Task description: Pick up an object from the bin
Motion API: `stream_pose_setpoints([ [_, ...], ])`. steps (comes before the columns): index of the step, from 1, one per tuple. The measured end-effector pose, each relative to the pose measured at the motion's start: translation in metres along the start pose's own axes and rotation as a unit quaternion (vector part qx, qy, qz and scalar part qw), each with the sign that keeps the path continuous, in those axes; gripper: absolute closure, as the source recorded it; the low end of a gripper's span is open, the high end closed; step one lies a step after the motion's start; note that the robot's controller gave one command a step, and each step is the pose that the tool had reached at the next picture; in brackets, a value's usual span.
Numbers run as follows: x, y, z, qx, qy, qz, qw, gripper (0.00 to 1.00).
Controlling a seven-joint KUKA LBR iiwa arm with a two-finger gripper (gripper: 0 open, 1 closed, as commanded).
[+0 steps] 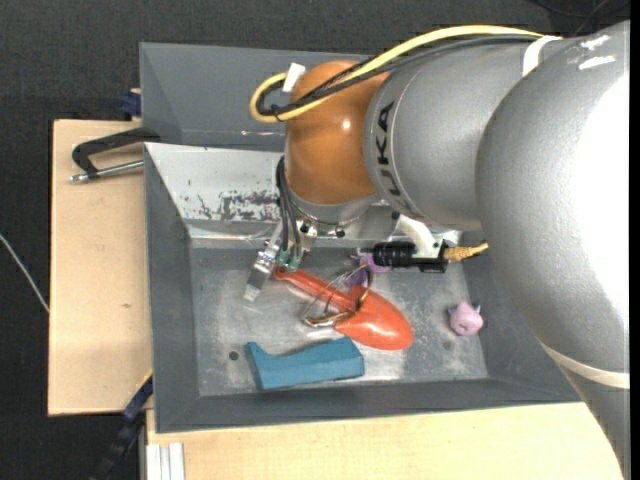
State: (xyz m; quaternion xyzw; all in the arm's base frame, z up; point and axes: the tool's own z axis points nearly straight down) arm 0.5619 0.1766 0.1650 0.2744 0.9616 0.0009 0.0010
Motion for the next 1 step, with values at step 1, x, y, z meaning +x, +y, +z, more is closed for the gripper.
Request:
stream_pose_setpoints([
  [1,-0.0127,-0.0234,0.0165,0.002,0.0015,0.019,0.9998,0.00],
])
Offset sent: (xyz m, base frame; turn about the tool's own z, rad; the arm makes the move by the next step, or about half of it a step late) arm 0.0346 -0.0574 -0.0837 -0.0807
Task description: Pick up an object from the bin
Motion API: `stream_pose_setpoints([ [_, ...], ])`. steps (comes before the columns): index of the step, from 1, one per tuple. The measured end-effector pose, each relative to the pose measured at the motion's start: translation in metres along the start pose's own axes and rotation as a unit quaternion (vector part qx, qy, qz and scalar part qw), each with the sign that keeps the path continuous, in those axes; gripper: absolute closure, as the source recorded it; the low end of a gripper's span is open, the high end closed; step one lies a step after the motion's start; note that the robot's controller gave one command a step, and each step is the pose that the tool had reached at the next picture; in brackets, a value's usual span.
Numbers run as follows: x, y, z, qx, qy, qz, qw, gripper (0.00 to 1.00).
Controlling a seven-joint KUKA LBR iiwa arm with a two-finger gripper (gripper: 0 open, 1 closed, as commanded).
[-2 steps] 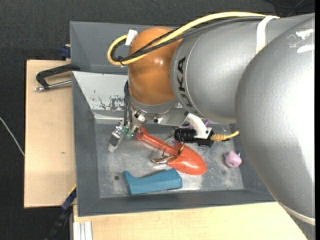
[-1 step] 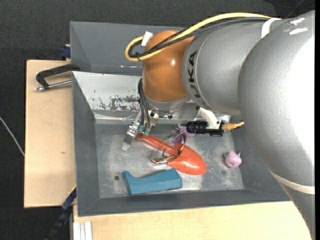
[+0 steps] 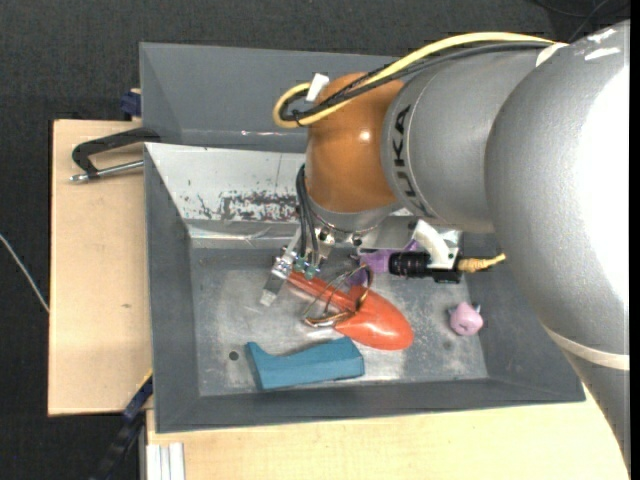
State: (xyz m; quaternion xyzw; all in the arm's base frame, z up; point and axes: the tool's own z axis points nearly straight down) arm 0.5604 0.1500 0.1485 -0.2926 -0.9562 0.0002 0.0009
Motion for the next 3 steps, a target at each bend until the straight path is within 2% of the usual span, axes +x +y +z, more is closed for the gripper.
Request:
stream_pose_setpoints([
  [1,-0.028,0.000,0.036,-0.004,-0.0030,-0.037,0.9993,0.00],
  [2,-0.038,-0.025,0.071,-0.005,-0.0035,-0.067,0.9977,1.00],
  [3,-0.038,-0.025,0.071,-0.005,-0.0035,-0.067,0.9977,1.00],
])
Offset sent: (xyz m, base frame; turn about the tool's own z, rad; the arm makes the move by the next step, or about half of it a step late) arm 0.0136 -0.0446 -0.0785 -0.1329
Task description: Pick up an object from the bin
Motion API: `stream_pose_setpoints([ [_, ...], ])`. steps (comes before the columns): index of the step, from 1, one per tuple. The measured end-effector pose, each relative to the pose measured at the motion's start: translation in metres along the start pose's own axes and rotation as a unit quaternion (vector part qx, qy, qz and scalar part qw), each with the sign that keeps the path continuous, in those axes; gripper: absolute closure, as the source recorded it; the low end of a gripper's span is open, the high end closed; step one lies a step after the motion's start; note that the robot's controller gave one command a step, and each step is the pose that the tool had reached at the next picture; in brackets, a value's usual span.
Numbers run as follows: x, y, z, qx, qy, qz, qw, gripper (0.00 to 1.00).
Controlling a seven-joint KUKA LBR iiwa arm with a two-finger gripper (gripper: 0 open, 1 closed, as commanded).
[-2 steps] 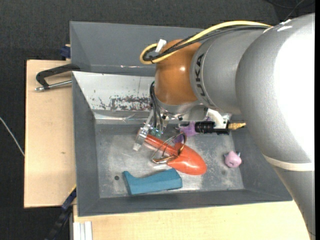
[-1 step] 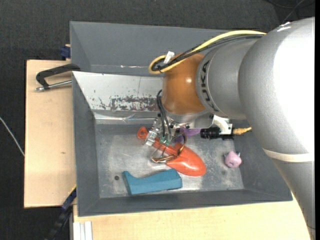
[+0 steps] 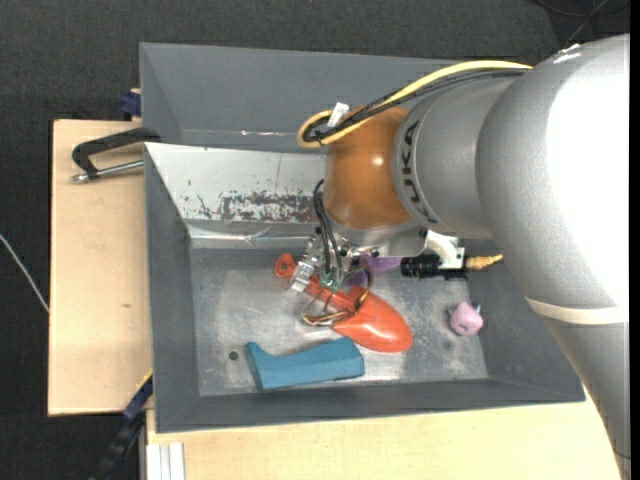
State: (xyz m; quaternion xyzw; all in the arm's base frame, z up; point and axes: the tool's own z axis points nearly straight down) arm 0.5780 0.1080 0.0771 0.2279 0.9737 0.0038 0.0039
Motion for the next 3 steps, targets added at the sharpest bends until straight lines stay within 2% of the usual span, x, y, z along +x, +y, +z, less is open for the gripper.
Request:
stream_pose_setpoints([
  [1,0.005,-0.009,-0.048,0.005,0.0042,0.003,1.0000,1.00],
  [2,-0.007,0.007,-0.118,0.004,0.0021,0.018,0.9998,1.00],
  [3,-0.001,-0.002,-0.116,0.001,-0.0012,0.019,0.9998,1.00],
])
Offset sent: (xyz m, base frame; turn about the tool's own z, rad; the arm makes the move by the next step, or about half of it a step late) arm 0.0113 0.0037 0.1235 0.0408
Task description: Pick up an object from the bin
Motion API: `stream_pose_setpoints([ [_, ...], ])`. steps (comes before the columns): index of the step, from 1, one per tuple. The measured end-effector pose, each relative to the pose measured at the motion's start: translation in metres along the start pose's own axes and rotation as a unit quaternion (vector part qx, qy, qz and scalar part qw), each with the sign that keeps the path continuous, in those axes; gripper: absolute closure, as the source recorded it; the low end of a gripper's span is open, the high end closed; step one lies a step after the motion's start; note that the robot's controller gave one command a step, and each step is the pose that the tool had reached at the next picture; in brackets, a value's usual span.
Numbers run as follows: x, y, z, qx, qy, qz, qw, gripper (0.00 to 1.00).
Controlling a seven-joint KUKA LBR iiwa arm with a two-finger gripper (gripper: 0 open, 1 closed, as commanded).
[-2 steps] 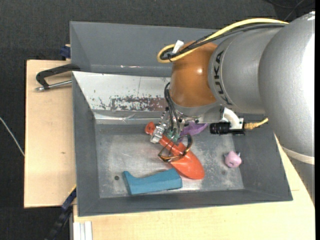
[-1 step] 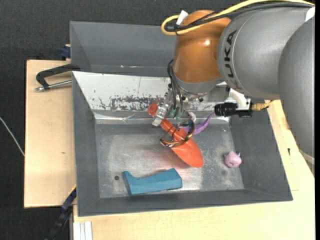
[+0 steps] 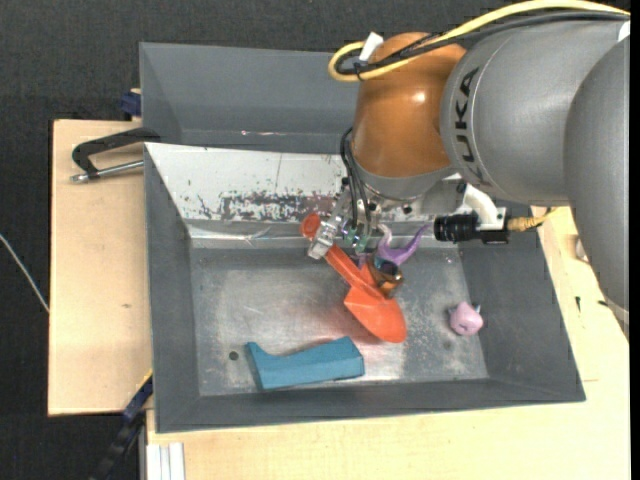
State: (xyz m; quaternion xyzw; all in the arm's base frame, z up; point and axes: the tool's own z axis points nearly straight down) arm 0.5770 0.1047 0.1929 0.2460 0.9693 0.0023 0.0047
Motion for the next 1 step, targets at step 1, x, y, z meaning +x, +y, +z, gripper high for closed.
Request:
stream_pose_setpoints([
  [1,-0.0054,-0.0048,-0.0344,0.004,0.0052,0.001,1.0000,1.00],
])
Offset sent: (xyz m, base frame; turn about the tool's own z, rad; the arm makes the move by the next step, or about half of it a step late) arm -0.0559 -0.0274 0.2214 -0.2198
